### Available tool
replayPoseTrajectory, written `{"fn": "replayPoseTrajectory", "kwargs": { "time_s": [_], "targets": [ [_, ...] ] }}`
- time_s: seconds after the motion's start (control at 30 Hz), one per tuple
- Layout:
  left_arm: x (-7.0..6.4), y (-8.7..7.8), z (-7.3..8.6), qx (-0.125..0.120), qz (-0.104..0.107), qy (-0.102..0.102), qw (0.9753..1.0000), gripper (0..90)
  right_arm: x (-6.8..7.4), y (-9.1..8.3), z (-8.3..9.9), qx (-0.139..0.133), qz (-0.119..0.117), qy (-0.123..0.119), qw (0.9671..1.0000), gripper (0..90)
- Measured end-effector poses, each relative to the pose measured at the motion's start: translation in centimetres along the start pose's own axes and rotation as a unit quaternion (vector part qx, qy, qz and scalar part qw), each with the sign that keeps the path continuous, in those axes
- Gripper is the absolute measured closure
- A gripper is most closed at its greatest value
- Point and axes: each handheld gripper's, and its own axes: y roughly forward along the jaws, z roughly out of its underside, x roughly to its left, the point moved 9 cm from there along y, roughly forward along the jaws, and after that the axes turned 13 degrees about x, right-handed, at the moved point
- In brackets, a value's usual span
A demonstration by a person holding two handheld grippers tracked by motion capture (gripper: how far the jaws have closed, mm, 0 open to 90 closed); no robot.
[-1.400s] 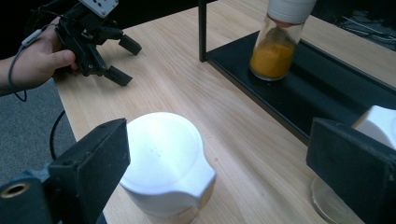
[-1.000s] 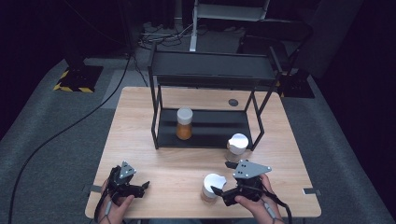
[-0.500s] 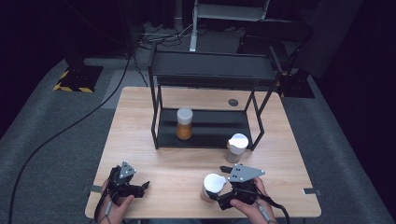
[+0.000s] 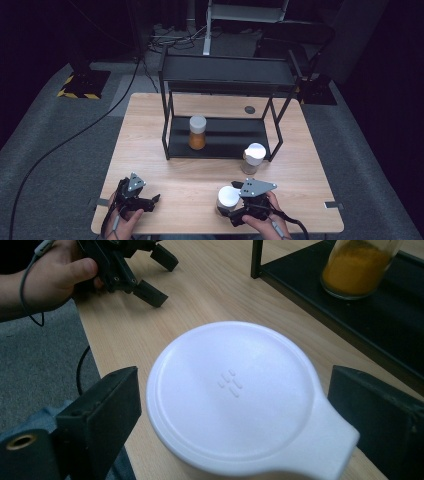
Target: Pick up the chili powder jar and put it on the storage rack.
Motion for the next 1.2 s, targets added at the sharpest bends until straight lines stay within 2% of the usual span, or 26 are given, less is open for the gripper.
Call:
{"fn": "replayPoseTrajectory", "kwargs": {
  "time_s": [0.27, 0.5, 0.6, 0.87, 1.07, 1.2],
  "targets": [
    [0.0, 0.0, 0.0, 0.0, 0.0, 0.0, 1.0, 3.7, -0.1, 0.9, 0.4, 0.01, -0.003, -0.002, 0.9999, 12.6],
    [0.0, 0.0, 0.0, 0.0, 0.0, 0.0, 1.0, 3.7, -0.3, 1.2, 0.5, 0.021, -0.002, -0.014, 0.9997, 21.4],
    [0.0, 0.0, 0.0, 0.0, 0.0, 0.0, 1.0, 3.7, -0.1, 1.2, 0.5, 0.019, -0.011, -0.018, 0.9996, 27.3],
    [0.0, 0.0, 0.0, 0.0, 0.0, 0.0, 1.0, 3.6, -0.1, 0.9, 0.2, 0.013, 0.001, -0.037, 0.9992, 30.5],
    [0.0, 0.0, 0.0, 0.0, 0.0, 0.0, 1.0, 3.6, -0.2, 0.7, 0.2, 0.018, 0.001, -0.036, 0.9992, 30.7],
    [0.0, 0.0, 0.0, 0.0, 0.0, 0.0, 1.0, 3.5, -0.3, 0.4, -0.1, 0.011, -0.003, -0.031, 0.9994, 30.8]
  ]
}}
